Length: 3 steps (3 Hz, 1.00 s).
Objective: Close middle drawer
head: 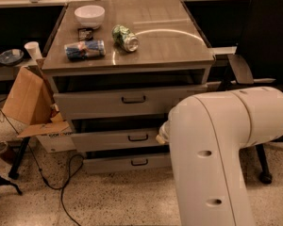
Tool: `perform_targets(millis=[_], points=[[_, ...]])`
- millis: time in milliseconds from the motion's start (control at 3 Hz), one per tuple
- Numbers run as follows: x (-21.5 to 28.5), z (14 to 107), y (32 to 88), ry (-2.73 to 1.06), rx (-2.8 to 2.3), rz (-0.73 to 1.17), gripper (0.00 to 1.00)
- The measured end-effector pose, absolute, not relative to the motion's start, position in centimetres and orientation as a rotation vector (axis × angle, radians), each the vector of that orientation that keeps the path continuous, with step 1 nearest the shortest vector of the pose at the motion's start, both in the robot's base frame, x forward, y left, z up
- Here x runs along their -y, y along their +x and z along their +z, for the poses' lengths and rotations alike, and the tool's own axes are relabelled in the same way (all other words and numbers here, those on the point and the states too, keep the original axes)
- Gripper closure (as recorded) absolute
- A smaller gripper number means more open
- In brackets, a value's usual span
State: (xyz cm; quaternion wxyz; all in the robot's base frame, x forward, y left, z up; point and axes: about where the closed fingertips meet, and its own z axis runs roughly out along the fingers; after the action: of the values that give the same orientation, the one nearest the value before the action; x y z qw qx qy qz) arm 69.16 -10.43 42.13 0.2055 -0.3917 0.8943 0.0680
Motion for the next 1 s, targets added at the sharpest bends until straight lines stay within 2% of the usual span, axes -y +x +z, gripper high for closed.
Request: perform_targets(millis=[667,1000], points=[[10.55,41.66,69.51,-1.079,-2.506,0.182,0.15],[10.55,41.97,68.97,-1.076,-2.486,0.177,0.0]])
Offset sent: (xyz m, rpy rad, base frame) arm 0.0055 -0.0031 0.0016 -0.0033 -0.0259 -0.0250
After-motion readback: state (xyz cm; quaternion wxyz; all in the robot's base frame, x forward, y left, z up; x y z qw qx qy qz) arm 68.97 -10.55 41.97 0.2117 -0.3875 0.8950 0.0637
